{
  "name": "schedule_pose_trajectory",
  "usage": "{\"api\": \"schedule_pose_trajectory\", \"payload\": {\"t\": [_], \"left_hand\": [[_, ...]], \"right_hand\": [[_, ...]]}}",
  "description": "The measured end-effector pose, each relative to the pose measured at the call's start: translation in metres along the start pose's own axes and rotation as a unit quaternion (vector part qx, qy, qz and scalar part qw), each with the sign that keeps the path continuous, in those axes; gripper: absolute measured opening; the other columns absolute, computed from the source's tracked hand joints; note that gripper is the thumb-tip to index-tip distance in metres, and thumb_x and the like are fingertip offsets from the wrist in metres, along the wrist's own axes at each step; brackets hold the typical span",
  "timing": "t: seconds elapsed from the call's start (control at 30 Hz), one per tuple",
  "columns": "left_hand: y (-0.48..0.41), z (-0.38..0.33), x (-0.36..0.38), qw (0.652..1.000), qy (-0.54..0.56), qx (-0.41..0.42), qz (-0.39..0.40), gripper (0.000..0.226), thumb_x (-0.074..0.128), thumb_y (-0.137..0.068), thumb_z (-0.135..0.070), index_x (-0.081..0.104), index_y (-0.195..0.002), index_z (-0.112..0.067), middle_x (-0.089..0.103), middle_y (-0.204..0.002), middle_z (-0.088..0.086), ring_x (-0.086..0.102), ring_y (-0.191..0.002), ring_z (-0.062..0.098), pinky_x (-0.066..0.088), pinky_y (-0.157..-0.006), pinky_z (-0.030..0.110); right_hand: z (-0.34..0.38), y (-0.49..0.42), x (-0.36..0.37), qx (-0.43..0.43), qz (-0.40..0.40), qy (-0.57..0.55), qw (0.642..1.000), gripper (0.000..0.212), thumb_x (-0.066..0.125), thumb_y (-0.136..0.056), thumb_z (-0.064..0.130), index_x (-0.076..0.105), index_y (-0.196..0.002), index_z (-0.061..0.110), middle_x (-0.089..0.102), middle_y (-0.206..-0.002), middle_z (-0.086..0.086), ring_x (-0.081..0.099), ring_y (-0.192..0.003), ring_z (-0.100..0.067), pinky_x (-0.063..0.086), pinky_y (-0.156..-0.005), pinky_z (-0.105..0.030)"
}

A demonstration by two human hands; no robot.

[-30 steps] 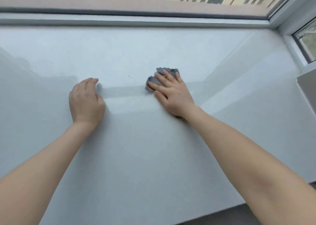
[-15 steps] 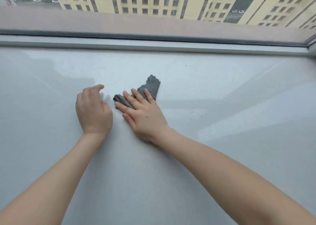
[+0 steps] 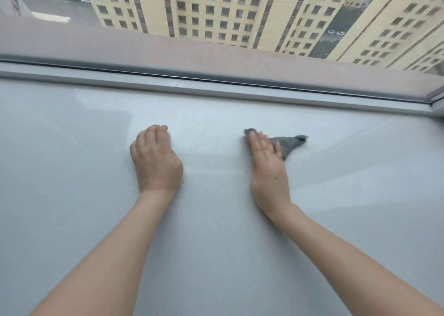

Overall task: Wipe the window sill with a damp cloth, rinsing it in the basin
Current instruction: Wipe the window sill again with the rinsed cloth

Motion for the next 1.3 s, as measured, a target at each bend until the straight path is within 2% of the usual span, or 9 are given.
{"api": "schedule_pose_trajectory", "payload": {"t": [0.23,0.33,0.5,0.77,0.9,1.0,1.13,1.23,1.3], "left_hand": [[0.0,-0.002,0.0,1.0,-0.01,-0.003,-0.024,0.033,0.031,-0.074,-0.008,0.051,-0.099,-0.005,0.06,-0.106,0.017,0.051,-0.098,0.035,0.028,-0.082,0.036],[0.0,-0.002,0.001,0.999,-0.02,-0.004,-0.025,0.029,0.037,-0.071,-0.002,0.051,-0.097,-0.006,0.06,-0.104,0.016,0.049,-0.097,0.033,0.029,-0.082,0.036],[0.0,-0.002,0.0,0.999,-0.027,-0.018,-0.002,0.029,0.041,-0.068,0.003,0.053,-0.093,-0.002,0.06,-0.101,0.015,0.052,-0.094,0.036,0.033,-0.082,0.039],[-0.001,-0.004,-0.001,0.999,-0.031,-0.015,0.007,0.03,0.039,-0.067,0.003,0.054,-0.094,-0.001,0.06,-0.105,0.016,0.052,-0.098,0.037,0.034,-0.082,0.042],[0.0,-0.004,-0.001,0.999,-0.032,-0.007,0.012,0.029,0.037,-0.07,0.001,0.053,-0.094,0.001,0.059,-0.104,0.019,0.051,-0.098,0.039,0.036,-0.082,0.046],[0.0,-0.004,-0.001,0.999,-0.026,-0.008,0.023,0.031,0.035,-0.07,-0.001,0.053,-0.095,0.001,0.058,-0.106,0.019,0.048,-0.101,0.039,0.033,-0.085,0.046],[0.001,-0.003,-0.004,1.0,0.01,-0.016,0.021,0.033,0.033,-0.071,-0.004,0.053,-0.097,0.001,0.057,-0.106,0.02,0.047,-0.102,0.038,0.03,-0.085,0.043],[0.001,-0.001,-0.01,0.998,0.049,-0.037,0.028,0.032,0.037,-0.076,-0.003,0.054,-0.103,0.002,0.058,-0.11,0.021,0.046,-0.106,0.039,0.031,-0.087,0.043],[0.003,-0.006,-0.018,0.996,0.068,-0.04,0.043,0.033,0.043,-0.077,0.004,0.054,-0.108,0.003,0.057,-0.112,0.022,0.046,-0.107,0.04,0.032,-0.09,0.042]], "right_hand": [[0.089,-0.102,0.055,-0.305,0.181,-0.09,0.931,0.027,0.047,-0.087,0.004,0.064,-0.108,-0.001,0.053,-0.132,-0.021,0.047,-0.126,-0.037,0.018,-0.111,-0.038],[0.088,-0.12,0.056,-0.35,0.196,-0.097,0.911,0.03,0.046,-0.089,0.012,0.067,-0.107,0.0,0.06,-0.125,-0.018,0.055,-0.119,-0.032,0.024,-0.109,-0.035],[0.026,-0.127,0.026,-0.269,0.193,-0.11,0.937,0.04,0.037,-0.093,0.032,0.067,-0.111,0.011,0.058,-0.13,-0.004,0.054,-0.12,-0.022,0.034,-0.102,-0.023],[-0.146,-0.082,-0.063,-0.041,0.059,-0.071,0.995,0.025,0.048,-0.094,0.0,0.064,-0.112,0.003,0.057,-0.13,-0.011,0.044,-0.121,-0.005,0.022,-0.106,-0.007],[-0.168,-0.052,-0.094,0.131,0.007,-0.124,0.984,0.027,0.043,-0.097,0.006,0.063,-0.116,0.009,0.056,-0.131,-0.003,0.047,-0.124,-0.011,0.028,-0.099,-0.003],[-0.134,-0.026,-0.125,0.221,-0.084,-0.27,0.933,0.028,0.038,-0.099,0.013,0.062,-0.112,0.019,0.062,-0.096,0.004,0.058,-0.085,-0.017,0.045,-0.067,-0.025],[-0.091,0.014,-0.171,0.302,-0.078,-0.513,0.8,0.029,0.035,-0.101,0.018,0.061,-0.114,0.015,0.065,-0.093,-0.005,0.054,-0.053,-0.014,0.033,-0.041,-0.017],[-0.066,0.042,-0.172,0.37,0.043,-0.698,0.611,0.035,0.04,-0.093,0.023,0.06,-0.118,0.007,0.072,-0.099,-0.006,0.07,-0.078,-0.017,0.051,-0.049,-0.021],[-0.042,0.06,-0.162,0.385,0.117,-0.755,0.517,0.038,0.047,-0.092,0.017,0.057,-0.124,-0.001,0.056,-0.13,-0.016,0.057,-0.117,-0.027,0.054,-0.087,-0.035]]}}
Point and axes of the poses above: each hand's wrist, its own y-axis away from the middle knuckle, its own x-axis out of the palm, z = x × y, the point moved 3 cm from there along -y, towards the middle knuckle
